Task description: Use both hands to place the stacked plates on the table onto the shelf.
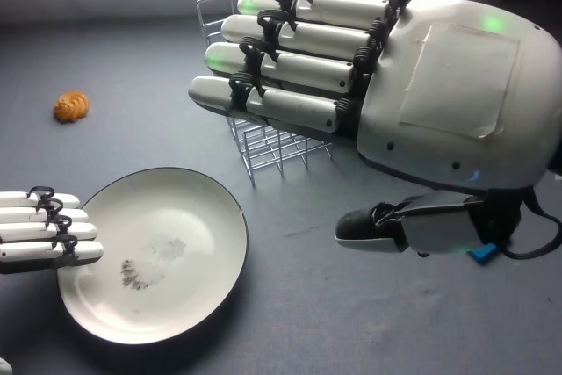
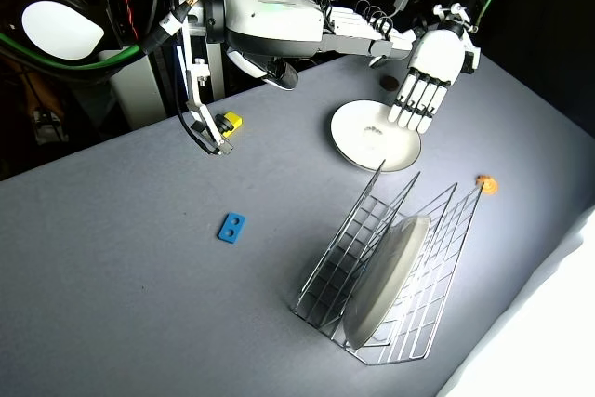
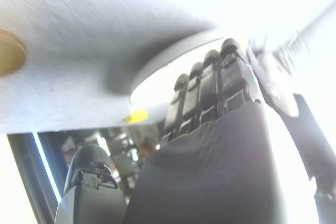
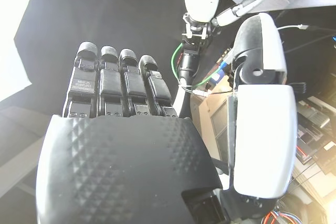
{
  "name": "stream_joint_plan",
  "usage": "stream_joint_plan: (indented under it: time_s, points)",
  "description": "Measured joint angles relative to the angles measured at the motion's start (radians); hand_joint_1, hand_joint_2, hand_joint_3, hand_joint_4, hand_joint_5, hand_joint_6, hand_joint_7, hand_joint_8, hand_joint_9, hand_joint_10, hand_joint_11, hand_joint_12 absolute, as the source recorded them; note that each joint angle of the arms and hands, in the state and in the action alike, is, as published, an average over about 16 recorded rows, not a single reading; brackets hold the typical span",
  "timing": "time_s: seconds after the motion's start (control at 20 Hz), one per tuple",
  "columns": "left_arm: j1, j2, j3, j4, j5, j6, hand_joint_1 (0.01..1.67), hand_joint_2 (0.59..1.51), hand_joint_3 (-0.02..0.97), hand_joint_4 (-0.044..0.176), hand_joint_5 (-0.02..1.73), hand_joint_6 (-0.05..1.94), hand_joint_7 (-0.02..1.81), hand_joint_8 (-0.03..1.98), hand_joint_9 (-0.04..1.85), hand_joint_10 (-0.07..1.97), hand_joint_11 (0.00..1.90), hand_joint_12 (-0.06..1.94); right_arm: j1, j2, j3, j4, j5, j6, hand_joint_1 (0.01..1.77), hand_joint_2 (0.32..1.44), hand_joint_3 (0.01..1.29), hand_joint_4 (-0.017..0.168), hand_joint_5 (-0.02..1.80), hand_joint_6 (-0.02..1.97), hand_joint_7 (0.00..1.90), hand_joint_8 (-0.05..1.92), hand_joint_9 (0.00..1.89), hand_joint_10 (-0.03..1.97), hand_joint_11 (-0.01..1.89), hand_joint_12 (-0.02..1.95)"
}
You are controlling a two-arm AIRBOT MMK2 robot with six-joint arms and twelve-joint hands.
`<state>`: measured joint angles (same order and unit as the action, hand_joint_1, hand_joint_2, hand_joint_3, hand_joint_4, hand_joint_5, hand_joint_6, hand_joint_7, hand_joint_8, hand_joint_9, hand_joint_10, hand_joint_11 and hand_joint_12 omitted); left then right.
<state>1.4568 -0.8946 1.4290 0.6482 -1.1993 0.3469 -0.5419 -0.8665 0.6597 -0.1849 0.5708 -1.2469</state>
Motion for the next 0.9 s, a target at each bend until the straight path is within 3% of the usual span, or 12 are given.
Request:
stream_joint_plan:
  time_s: [0.9]
  points:
    - [0.104,0.002,-0.086,-0.057,0.066,0.007,0.02,1.079,0.015,0.001,0.02,0.02,0.01,-0.01,-0.03,-0.05,0.03,0.02,-0.022,-0.022,0.008,0.010,0.012,-0.048,0.81,1.00,0.01,0.004,0.01,0.03,0.02,0.01,0.01,0.00,0.02,0.01]
